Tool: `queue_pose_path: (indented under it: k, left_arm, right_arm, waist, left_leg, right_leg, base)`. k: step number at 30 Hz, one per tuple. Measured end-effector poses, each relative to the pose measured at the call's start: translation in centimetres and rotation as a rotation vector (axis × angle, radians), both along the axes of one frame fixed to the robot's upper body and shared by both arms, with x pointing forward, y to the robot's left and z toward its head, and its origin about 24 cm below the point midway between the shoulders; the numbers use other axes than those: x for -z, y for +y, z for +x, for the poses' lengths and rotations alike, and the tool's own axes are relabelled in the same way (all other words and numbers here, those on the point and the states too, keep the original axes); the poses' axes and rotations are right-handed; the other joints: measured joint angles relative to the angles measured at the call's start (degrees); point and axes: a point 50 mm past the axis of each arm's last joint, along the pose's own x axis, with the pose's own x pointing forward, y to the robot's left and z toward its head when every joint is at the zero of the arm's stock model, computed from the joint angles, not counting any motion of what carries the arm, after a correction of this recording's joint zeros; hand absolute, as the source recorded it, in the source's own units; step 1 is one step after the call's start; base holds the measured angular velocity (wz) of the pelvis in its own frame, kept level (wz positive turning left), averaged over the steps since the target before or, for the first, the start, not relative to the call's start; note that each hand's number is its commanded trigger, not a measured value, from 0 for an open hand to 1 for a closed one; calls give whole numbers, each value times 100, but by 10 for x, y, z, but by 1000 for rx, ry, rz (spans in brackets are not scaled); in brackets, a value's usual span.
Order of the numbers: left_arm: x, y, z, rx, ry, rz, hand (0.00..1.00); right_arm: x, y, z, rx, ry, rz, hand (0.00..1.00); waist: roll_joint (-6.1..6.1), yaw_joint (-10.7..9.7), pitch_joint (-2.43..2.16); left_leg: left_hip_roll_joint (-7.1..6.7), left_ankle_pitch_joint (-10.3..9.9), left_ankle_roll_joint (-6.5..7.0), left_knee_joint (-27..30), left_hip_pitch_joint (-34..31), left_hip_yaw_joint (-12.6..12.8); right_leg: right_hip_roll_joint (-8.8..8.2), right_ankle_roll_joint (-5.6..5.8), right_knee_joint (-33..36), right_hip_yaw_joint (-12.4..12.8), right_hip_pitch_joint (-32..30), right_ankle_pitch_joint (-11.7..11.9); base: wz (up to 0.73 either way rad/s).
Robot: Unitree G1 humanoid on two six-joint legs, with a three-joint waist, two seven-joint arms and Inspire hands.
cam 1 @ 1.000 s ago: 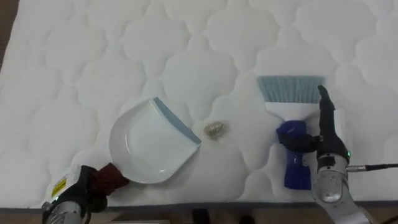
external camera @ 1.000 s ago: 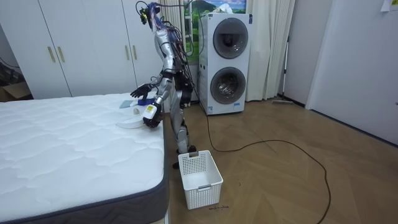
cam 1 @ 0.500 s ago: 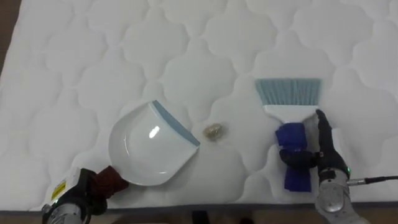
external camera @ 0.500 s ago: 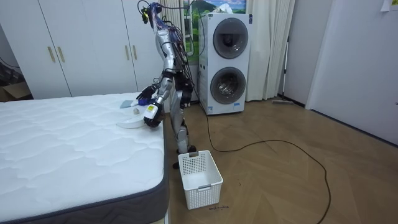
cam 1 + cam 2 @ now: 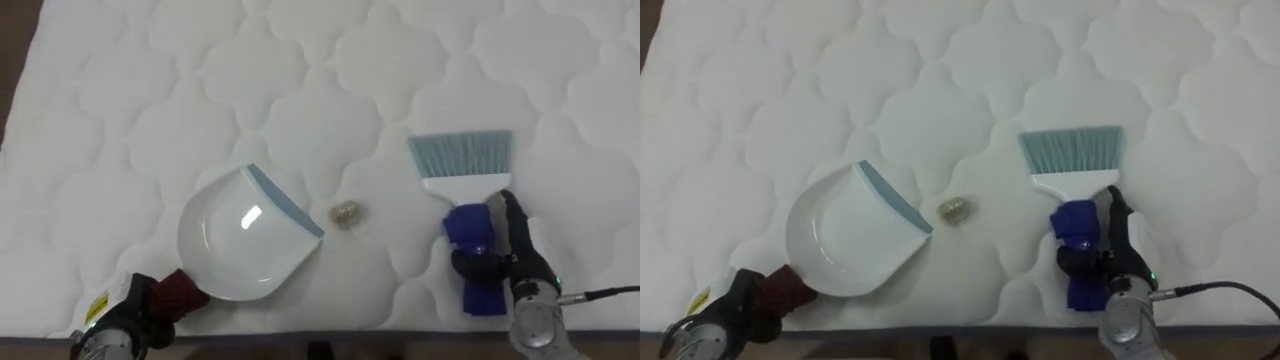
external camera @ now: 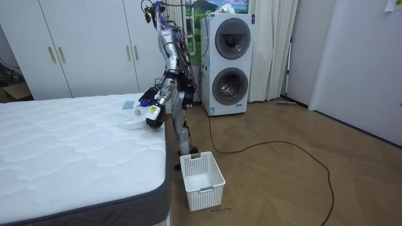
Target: Clean bed
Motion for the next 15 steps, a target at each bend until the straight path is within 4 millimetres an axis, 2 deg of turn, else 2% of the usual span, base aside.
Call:
queue_pose_path:
  k: [7, 8, 9, 10, 15]
  left_arm:
    - [2, -5, 0, -3, 3, -9, 100]
    - [1, -5, 0, -2, 1, -10, 100]
    - [1, -5, 0, -1, -1, -10, 100]
    - [1, -5, 0, 0, 0, -9, 100]
    - [2, -6, 0, 5, 11, -7, 100]
  right_arm:
    - [5, -2, -4, 0, 48, -4, 0]
    - [7, -2, -6, 2, 61, -6, 20]
    - [8, -4, -7, 4, 73, -8, 55]
    - [10, -7, -10, 4, 92, -18, 100]
    - [10, -17, -12, 8, 113, -62, 100]
  waist:
    - [-3, 12, -1]
    - [-1, 9, -1]
    - [-2, 11, -2]
    - [1, 16, -4]
    - [14, 30, -32]
  left_leg:
    - [15, 0, 0, 86, -9, -14]
    - [15, 0, 0, 94, -9, -39]
    - [15, 0, 0, 93, -9, -52]
    - [21, 0, 0, 83, -3, -69]
    - [19, 0, 0, 67, 11, -170]
  right_leg:
    - [1, 2, -9, -46, 57, -2]
    - [2, 2, -23, -73, 79, -2]
    - [4, 2, -38, -83, 88, -2]
    - [13, 3, -83, -109, 91, 9]
    - [32, 0, -211, -231, 196, 40]
  base:
    - [2]
    - [9]
    - [12]
    - [7]
    - [10]
